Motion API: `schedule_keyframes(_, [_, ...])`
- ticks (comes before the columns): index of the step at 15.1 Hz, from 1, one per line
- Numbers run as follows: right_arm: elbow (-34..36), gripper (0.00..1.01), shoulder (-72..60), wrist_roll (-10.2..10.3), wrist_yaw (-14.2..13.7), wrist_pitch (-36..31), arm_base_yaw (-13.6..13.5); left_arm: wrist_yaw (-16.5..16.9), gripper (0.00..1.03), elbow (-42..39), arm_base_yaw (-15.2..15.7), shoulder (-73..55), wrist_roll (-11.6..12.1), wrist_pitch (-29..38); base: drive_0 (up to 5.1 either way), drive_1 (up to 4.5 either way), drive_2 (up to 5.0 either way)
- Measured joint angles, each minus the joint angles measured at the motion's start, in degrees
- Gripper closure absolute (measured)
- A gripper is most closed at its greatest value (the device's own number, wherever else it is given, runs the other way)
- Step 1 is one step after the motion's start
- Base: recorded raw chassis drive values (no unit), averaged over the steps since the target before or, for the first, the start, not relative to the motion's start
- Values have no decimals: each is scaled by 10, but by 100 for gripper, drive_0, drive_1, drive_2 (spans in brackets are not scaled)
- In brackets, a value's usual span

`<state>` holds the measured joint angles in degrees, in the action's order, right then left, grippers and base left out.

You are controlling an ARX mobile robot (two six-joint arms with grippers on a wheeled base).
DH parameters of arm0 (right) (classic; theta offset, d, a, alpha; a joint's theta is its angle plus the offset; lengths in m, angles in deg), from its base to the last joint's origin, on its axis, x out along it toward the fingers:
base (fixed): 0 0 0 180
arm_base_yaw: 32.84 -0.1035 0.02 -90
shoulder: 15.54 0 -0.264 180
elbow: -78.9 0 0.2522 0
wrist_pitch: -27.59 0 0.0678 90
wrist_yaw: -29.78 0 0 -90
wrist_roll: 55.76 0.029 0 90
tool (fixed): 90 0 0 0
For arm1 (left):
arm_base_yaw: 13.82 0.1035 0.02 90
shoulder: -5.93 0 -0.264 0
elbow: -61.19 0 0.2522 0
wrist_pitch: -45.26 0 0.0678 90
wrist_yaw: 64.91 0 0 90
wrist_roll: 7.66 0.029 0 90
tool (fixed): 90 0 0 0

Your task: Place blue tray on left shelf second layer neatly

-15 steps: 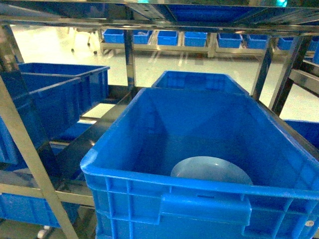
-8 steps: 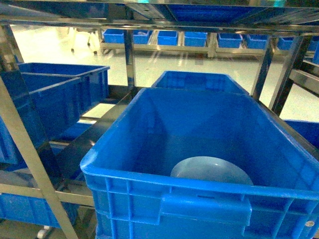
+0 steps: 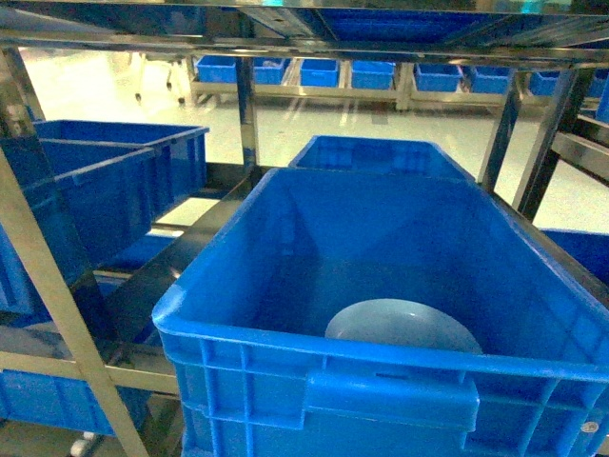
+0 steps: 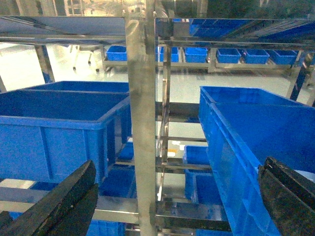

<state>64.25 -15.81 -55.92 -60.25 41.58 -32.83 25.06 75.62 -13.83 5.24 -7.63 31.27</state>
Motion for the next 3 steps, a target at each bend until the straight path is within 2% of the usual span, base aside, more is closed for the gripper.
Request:
schedule_keyframes(1, [0,1,0,2,0,0,0,0,5,0,0,0,0,0,0,0,0])
schedule_keyframes(3, [0,3,0,2,0,0,0,0,5,0,0,0,0,0,0,0,0])
